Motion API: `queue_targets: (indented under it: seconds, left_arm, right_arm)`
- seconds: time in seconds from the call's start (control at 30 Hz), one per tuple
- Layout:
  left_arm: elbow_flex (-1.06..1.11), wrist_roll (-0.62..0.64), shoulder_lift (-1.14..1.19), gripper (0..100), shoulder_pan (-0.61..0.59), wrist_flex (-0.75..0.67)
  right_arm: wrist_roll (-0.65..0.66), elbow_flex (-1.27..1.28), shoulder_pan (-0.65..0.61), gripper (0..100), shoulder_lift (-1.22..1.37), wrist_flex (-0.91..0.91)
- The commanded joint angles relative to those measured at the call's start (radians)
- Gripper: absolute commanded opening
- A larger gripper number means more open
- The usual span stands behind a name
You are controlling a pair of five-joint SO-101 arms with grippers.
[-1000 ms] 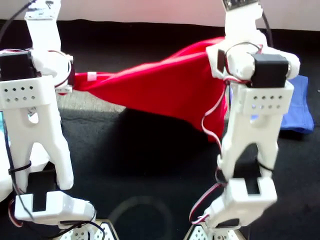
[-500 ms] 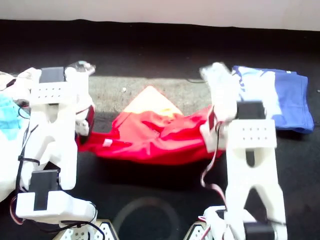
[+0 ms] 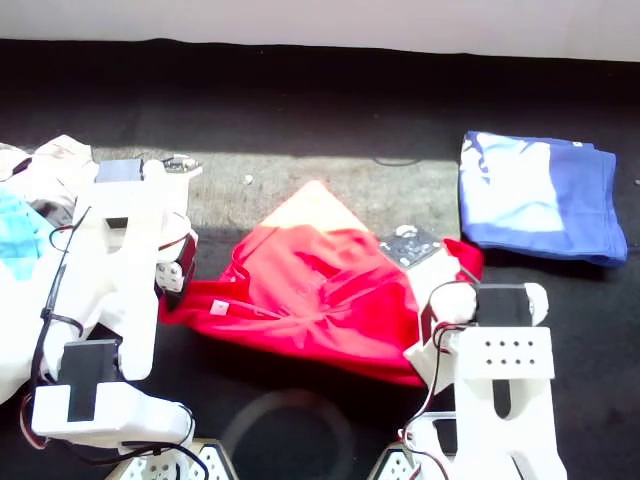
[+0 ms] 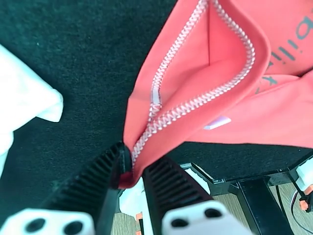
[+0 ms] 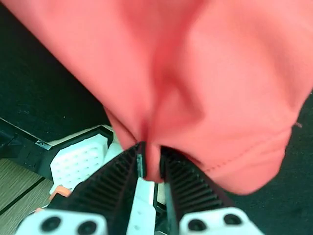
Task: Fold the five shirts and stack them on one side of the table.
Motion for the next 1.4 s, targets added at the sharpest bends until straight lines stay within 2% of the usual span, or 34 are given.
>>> queue_targets:
  seconds: [0.0,0.07,0.27,0.4,0.57,0.73,0.93,1.37]
  left_arm:
    - [-0.008,-0.008,-0.028,1,0.008,-0.005]
    - [-0.008,-0.008,-0.028,1,0.008,-0.005]
    - [-0.008,-0.008,-0.028,1,0.008,-0.005]
    - [-0.008,-0.008,-0.028,1,0.008,-0.005]
    - [-0.008,-0.008,-0.030,1,0.008,-0.005]
    - [-0.008,-0.008,-0.030,1,0.008,-0.012]
    - [-0.008,-0.008,-0.030,1,0.013,-0.048]
    - [-0.008,-0.008,-0.030,1,0.015,-0.048]
  right_arm:
    - [0.018,-0.097,0.015,25.9,-0.024,0.015]
    - [0.018,-0.145,0.015,31.3,-0.027,0.015]
    - [0.005,-0.340,0.016,30.7,-0.004,-0.041]
    - [-0.137,-0.344,0.062,30.7,0.125,-0.213]
    - [-0.242,-0.418,0.091,30.7,0.449,-0.381]
    - [-0.252,-0.624,0.028,30.7,0.809,-0.337]
    - [-0.255,-0.897,-0.073,30.7,1.116,-0.226]
    - [-0.249,-1.102,-0.099,30.4,1.469,-0.176]
